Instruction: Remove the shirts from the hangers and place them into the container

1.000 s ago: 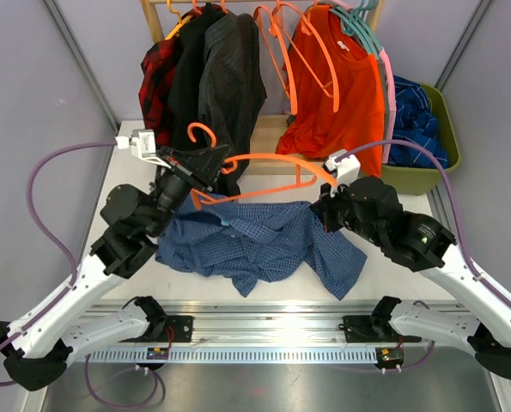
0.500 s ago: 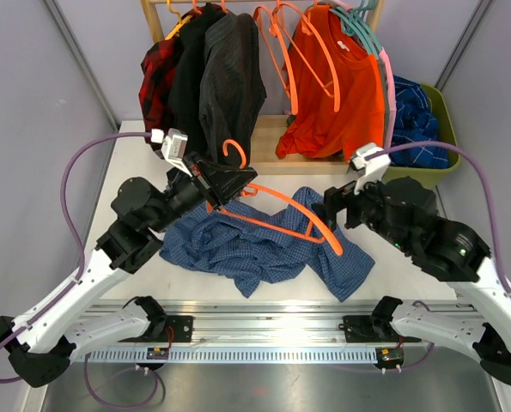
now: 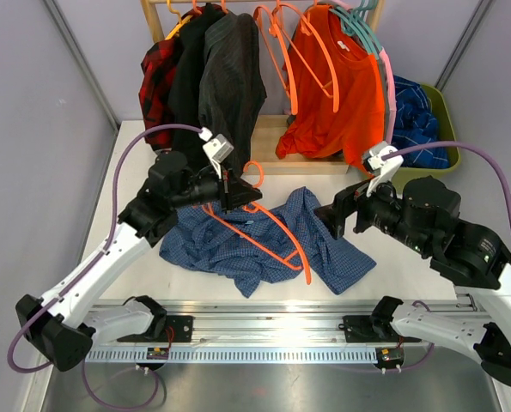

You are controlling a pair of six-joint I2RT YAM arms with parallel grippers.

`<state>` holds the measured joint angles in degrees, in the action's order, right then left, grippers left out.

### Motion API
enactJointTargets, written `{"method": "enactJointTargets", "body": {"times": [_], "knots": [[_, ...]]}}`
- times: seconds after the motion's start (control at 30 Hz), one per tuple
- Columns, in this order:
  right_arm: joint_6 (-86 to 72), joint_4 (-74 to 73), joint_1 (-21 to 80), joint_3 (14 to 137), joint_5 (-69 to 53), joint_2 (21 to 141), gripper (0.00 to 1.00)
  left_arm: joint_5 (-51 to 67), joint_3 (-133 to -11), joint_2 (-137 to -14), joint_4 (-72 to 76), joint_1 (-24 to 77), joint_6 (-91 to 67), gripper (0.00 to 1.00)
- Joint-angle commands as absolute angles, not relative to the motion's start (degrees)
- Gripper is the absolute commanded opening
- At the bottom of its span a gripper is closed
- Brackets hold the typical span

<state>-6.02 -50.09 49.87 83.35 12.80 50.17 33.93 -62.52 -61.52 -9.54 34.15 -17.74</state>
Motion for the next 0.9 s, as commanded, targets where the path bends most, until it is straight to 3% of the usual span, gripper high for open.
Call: {"method": "enactJointTargets", "body": {"times": [0.0,0.27,0.57,0.7,0.73,0.83,0.87], "knots": [[-8.61,-45.18,49.83,83.41,-1.29,52.11,0.98,42.18,-64.51,-63.28,-7.56,33.93,-15.82,0.00],[-15.38,-39.03,49.83,78.75,-16.77,54.93,0.91,37.62,-67.50,-65.56,-8.70,33.93,-14.06,0.00],[-18.72,-41.13,49.92,75.50,-20.83,55.81,0.79,35.33,-69.43,-68.20,-6.86,33.93,-14.41,0.00],[-18.55,-42.71,49.83,75.59,-21.01,56.07,0.61,33.23,-70.66,-69.70,-7.65,33.93,-14.50,0.00],[-18.28,-43.32,49.83,75.67,-21.01,56.25,0.50,33.14,-70.84,-69.87,-7.65,33.93,-14.59,0.00],[-18.02,-44.21,49.92,75.41,-20.48,56.43,0.38,32.87,-71.72,-70.49,-8.09,33.93,-14.68,0.00],[-17.93,-44.30,49.83,75.24,-20.30,56.51,0.25,32.87,-72.24,-70.49,-8.35,33.93,-14.68,0.00]]}}
